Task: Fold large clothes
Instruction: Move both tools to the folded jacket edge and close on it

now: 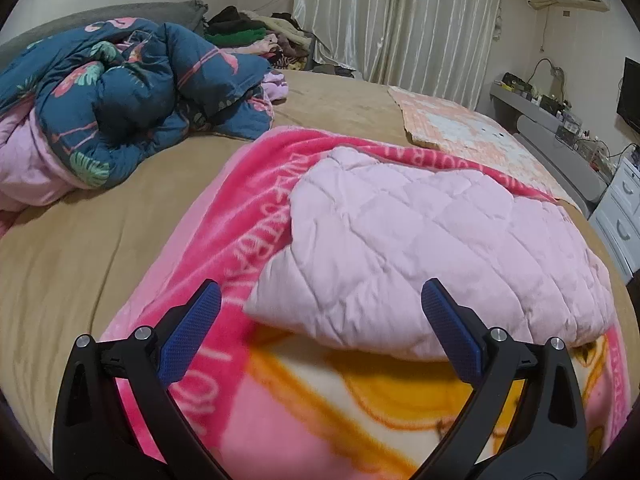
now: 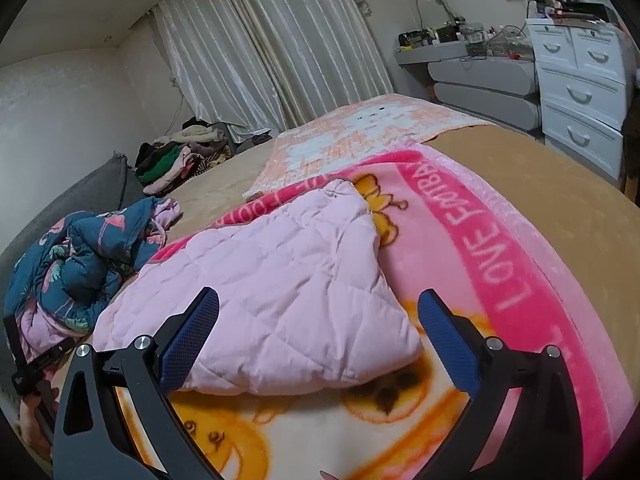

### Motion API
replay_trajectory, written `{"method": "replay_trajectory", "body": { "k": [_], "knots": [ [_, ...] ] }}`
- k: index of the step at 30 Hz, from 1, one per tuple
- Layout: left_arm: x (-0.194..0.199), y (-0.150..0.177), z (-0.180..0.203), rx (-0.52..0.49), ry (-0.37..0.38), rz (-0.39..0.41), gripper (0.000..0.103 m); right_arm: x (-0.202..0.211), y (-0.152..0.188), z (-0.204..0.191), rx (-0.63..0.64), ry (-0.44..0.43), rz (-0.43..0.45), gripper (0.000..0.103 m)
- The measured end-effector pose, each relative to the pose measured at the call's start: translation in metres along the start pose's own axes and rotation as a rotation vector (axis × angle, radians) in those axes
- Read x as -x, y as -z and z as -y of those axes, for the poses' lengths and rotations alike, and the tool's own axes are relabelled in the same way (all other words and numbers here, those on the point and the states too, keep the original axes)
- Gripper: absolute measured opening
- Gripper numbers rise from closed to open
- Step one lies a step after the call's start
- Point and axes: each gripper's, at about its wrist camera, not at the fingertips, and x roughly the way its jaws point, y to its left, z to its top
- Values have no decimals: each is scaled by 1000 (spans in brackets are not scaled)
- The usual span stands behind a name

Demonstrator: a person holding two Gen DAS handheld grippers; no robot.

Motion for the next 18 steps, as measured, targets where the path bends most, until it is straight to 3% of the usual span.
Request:
{"method": "replay_trajectory", "body": {
  "k": [18],
  "knots": [
    [-12,48,12,8,36,-94,94,-10,60,13,-145,63,-92,99]
  ]
}}
